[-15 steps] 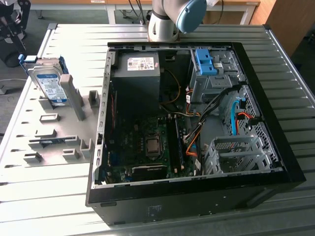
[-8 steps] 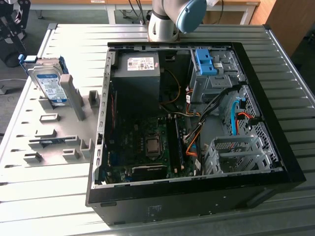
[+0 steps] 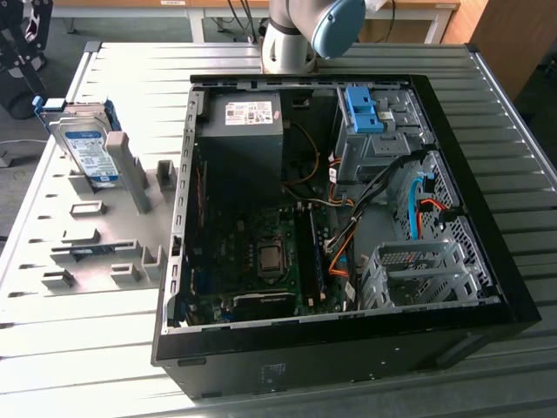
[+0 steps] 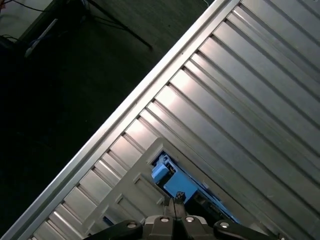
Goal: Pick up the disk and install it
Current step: 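Pick up the disk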
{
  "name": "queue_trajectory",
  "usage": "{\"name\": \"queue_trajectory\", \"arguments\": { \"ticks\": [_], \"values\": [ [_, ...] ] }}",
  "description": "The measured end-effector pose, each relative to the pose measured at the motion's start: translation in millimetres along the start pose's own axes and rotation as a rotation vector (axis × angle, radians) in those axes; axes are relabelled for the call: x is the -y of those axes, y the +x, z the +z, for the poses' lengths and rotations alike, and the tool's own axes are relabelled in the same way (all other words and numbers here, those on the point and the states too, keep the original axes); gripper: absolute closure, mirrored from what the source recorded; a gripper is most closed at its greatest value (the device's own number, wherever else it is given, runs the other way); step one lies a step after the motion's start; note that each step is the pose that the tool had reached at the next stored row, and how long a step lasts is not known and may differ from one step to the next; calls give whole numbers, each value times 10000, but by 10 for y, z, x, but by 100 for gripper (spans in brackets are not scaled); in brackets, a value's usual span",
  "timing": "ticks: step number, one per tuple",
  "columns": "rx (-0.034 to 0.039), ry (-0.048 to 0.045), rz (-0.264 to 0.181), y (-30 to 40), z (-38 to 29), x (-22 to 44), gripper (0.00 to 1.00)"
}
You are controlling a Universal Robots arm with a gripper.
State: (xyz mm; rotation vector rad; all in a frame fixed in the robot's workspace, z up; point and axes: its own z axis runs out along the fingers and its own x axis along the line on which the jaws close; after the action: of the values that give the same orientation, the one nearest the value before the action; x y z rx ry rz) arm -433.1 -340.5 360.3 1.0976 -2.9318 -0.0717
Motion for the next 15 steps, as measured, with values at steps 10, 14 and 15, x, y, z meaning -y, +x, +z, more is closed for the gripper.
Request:
{"name": "queue_trajectory", "arguments": {
  "ticks": [10, 14, 15],
  "values": [
    [-43, -6, -921, 0, 0, 0, 89],
    [-57, -8, -1235, 0, 0, 0, 89],
    [-61, -9, -1310, 0, 0, 0, 89]
  ]
}}
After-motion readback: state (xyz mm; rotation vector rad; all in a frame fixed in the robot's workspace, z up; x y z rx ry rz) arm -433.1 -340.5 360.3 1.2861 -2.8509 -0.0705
